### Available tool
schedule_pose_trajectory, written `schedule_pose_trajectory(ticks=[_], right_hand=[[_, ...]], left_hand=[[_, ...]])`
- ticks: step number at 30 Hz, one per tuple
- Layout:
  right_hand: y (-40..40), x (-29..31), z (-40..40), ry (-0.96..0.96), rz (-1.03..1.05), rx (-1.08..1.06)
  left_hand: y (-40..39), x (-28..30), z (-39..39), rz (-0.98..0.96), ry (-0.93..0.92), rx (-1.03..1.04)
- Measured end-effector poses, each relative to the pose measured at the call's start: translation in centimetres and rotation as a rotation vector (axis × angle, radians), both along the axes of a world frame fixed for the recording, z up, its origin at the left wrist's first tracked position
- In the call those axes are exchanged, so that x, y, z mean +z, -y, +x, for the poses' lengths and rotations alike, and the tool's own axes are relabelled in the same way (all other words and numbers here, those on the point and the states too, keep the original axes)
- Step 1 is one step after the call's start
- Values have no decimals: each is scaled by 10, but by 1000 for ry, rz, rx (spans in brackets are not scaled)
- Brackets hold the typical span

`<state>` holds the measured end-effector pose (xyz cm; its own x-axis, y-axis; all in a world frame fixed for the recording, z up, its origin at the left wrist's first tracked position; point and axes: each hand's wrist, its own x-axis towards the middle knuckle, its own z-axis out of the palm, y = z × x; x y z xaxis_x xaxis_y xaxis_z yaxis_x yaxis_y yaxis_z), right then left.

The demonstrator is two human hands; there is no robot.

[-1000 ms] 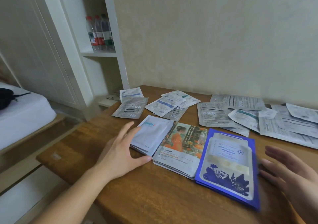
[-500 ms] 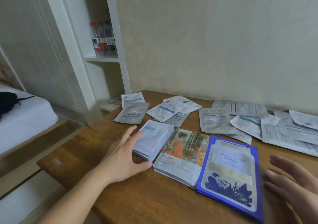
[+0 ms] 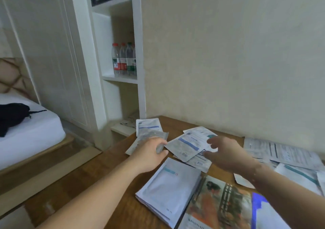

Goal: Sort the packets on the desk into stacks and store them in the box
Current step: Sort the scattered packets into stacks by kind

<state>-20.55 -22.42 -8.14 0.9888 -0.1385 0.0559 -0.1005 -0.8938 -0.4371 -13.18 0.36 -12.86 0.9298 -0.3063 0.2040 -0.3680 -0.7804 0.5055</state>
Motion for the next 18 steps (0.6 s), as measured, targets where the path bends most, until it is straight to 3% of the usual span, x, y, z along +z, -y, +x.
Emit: schedule_pose_trajectory(ticks=[4,8,11,14,18], right_hand=[[12,-21,85,-117,390,-246],[27,-35,115,-144,470,-333],[32,-34,122,-170,537,-344],[35,-37,125,-143,617,-324],[39,-28,110,-190,1085,-283]], left_hand=[[40,14,30,15,-116,-130],[65,9,47,148,-209,-199],[71,0,53,254,-160,-204],[76,-5,52,233,-118,-200],[85,-8,40,263,26,-156]])
